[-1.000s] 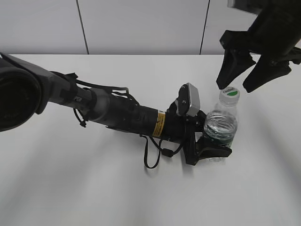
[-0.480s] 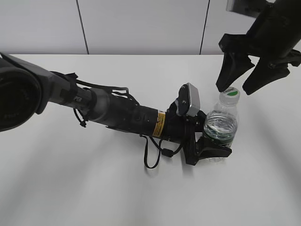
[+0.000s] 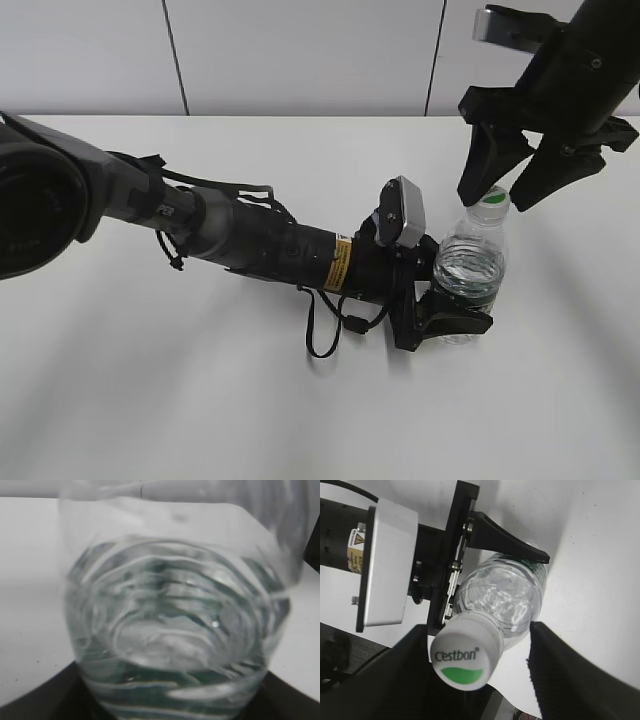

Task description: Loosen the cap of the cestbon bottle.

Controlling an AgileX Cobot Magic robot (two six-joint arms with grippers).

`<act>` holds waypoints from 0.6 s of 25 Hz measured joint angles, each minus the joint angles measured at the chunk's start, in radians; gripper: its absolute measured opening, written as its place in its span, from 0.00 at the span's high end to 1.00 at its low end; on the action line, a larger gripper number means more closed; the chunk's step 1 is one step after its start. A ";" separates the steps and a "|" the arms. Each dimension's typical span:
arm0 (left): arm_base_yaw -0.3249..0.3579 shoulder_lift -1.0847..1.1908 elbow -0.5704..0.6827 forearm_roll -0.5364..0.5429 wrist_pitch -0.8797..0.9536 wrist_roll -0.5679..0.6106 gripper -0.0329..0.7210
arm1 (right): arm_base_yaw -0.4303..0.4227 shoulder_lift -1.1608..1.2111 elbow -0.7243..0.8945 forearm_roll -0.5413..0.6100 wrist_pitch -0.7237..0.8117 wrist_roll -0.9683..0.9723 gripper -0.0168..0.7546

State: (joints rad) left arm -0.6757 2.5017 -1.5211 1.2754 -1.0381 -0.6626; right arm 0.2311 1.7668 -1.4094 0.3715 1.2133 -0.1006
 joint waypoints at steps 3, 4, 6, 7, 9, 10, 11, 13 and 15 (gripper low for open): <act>0.000 0.000 0.000 0.000 0.000 0.000 0.29 | 0.001 0.000 0.000 0.001 0.000 -0.004 0.44; 0.000 0.000 0.000 0.000 0.000 0.000 0.29 | 0.001 0.000 0.000 0.003 0.000 -0.007 0.46; 0.000 0.000 0.000 0.000 0.000 0.000 0.29 | 0.001 0.000 0.000 0.007 0.000 -0.013 0.51; 0.000 0.000 0.000 0.000 0.000 0.000 0.29 | 0.001 0.000 0.000 0.008 0.000 -0.014 0.53; 0.000 0.000 0.000 0.000 0.000 0.000 0.29 | 0.001 0.000 0.000 0.011 0.000 -0.020 0.57; 0.000 0.000 0.000 0.000 0.000 0.000 0.29 | 0.001 0.000 0.000 0.011 0.000 -0.024 0.58; 0.000 0.000 0.000 0.000 0.001 0.000 0.29 | 0.001 0.000 0.000 0.011 0.000 -0.028 0.58; -0.001 0.000 0.000 -0.001 0.001 0.000 0.29 | 0.001 0.000 0.000 0.011 0.000 -0.040 0.58; -0.001 0.000 0.000 -0.001 0.001 0.000 0.29 | 0.001 0.000 0.000 0.009 0.000 -0.052 0.58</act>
State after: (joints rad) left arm -0.6767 2.5017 -1.5211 1.2744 -1.0372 -0.6626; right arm 0.2321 1.7668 -1.4094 0.3810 1.2133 -0.1531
